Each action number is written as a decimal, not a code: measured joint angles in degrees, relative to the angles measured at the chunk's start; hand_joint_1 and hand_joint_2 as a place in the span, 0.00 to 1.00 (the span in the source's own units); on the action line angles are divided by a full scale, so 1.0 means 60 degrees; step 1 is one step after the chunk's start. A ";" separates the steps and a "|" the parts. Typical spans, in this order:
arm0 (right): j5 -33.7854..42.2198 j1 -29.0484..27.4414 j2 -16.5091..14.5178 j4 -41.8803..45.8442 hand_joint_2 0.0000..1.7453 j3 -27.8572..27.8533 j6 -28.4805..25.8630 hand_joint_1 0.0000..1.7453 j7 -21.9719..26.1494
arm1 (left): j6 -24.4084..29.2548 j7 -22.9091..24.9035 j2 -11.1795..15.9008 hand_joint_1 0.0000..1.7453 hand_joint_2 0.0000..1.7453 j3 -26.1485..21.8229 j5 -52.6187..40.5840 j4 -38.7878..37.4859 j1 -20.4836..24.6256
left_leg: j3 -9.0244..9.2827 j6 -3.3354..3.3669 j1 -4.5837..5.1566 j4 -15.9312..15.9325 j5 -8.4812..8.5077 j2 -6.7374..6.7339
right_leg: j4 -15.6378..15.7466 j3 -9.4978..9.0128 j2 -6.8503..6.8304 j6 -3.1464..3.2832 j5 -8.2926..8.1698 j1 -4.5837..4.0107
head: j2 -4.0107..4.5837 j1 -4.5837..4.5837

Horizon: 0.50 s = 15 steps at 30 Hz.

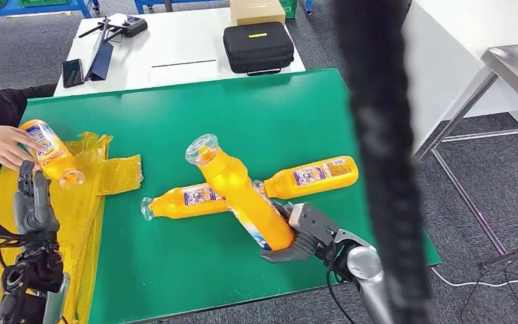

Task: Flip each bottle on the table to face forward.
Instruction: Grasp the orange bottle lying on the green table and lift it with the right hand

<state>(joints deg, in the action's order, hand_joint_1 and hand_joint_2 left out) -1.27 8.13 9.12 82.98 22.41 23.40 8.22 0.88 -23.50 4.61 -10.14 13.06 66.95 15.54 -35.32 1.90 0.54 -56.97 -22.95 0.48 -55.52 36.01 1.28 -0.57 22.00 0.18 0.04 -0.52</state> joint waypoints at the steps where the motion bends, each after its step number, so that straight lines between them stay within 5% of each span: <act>1: 0.0021 -0.0114 0.0045 0.0198 1.00 -0.0146 -0.0030 1.00 0.0085 | -0.0038 0.0006 0.0000 0.00 1.00 -0.0103 0.0057 0.0107 -0.0094 | -0.0004 -0.0001 0.0000 0.0000 -0.0003 0.0000 | 0.0000 0.0005 0.0000 -0.0001 0.0002 0.0000 | 0.0000 -0.0001; 9: -0.0193 -0.0757 0.0063 0.1175 1.00 -0.0983 -0.0564 1.00 0.0489 | -0.1725 0.0721 -0.0058 0.00 1.00 -0.0496 0.1739 0.0730 -0.0794 | -0.0018 -0.0003 -0.0001 0.0003 -0.0011 -0.0001 | 0.0000 0.0015 0.0001 -0.0014 0.0016 0.0002 | 0.0000 0.0000; 15: -0.1193 0.0737 -0.0628 0.0110 1.00 -0.0618 -0.1904 1.00 0.0312 | -0.3721 0.1903 -0.0540 0.00 1.00 0.0352 0.4384 0.1150 -0.1076 | -0.0021 0.0007 0.0003 0.0003 0.0013 -0.0005 | 0.0000 0.0020 0.0002 -0.0008 -0.0007 0.0008 | 0.0000 0.0000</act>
<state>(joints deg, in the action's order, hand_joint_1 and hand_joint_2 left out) -8.43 12.55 5.35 83.64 18.70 11.97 10.09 -21.45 -12.08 1.37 -8.03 39.37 73.85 9.08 -35.44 1.94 0.56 -56.96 -22.86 0.45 -55.52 36.13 1.29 -0.61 21.96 0.23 0.04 -0.52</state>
